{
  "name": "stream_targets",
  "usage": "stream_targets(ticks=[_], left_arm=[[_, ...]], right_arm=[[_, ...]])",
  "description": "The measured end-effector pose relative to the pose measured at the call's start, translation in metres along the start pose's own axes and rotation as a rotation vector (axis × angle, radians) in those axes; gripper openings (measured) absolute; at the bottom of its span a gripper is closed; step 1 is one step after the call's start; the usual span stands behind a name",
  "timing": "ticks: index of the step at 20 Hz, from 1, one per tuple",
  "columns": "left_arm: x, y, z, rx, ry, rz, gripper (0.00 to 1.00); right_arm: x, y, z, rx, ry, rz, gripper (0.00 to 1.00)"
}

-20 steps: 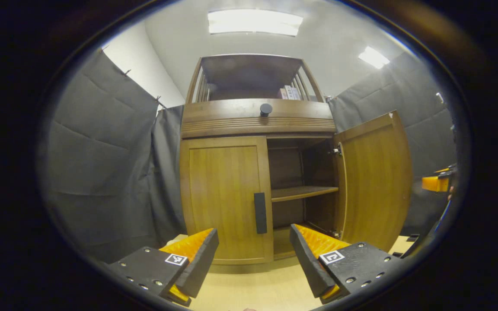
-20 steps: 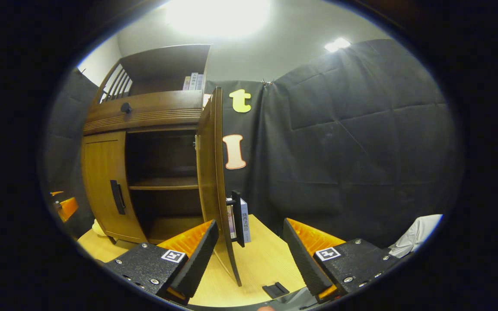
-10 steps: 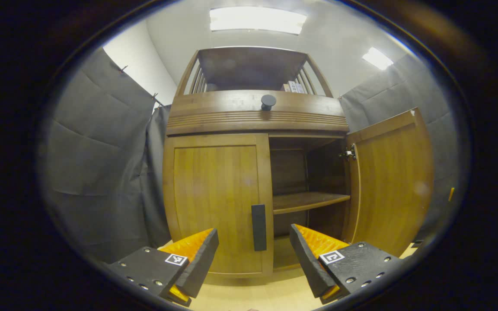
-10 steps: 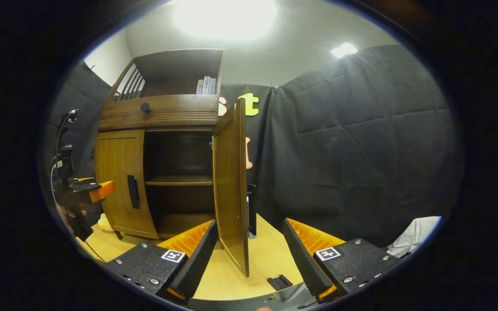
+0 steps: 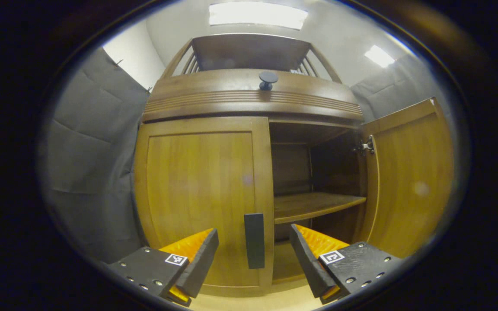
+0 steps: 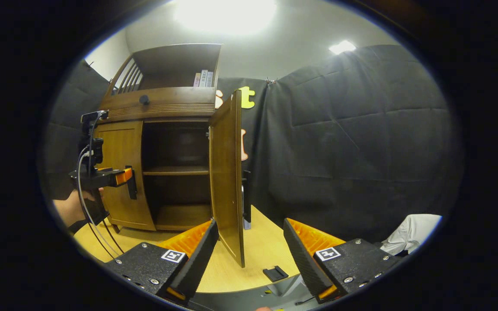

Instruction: Open the right door of the double-door shoe cabinet with the right hand, and open the left door with the left hand.

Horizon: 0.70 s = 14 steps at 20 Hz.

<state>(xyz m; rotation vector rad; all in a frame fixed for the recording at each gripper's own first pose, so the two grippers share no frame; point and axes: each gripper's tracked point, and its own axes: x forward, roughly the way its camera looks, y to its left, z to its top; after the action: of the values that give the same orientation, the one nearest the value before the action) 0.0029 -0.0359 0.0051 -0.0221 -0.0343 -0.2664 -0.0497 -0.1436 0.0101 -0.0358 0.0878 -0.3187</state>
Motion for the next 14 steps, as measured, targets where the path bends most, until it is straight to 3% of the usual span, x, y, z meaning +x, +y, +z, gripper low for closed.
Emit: stream_targets(ticks=[6,7,10,11,12,13,14], left_arm=[[0.005,0.004,-0.01,-0.052,0.067,0.034,0.94],[0.006,0.004,-0.012,-0.065,0.075,0.041,1.0],[0.01,0.004,-0.021,-0.065,0.104,0.054,0.75],[0.008,0.004,-0.022,-0.06,0.11,0.046,0.74],[0.012,0.003,-0.023,-0.055,0.111,0.039,0.64],[0.012,0.002,-0.022,-0.064,0.104,0.028,0.74],[0.013,-0.001,-0.026,-0.061,0.127,0.027,0.49]], right_arm=[[-0.007,-0.008,-0.002,-0.012,0.006,-0.016,0.93],[-0.008,-0.008,-0.002,-0.013,0.007,-0.015,0.93],[-0.008,-0.01,-0.008,-0.024,0.02,-0.012,0.94],[-0.009,-0.01,-0.009,-0.026,0.025,-0.012,0.94],[-0.01,-0.01,-0.01,-0.025,0.028,-0.01,0.94],[-0.009,-0.009,-0.01,-0.028,0.031,-0.006,0.94],[-0.009,-0.007,-0.011,-0.037,0.033,-0.002,0.94]])
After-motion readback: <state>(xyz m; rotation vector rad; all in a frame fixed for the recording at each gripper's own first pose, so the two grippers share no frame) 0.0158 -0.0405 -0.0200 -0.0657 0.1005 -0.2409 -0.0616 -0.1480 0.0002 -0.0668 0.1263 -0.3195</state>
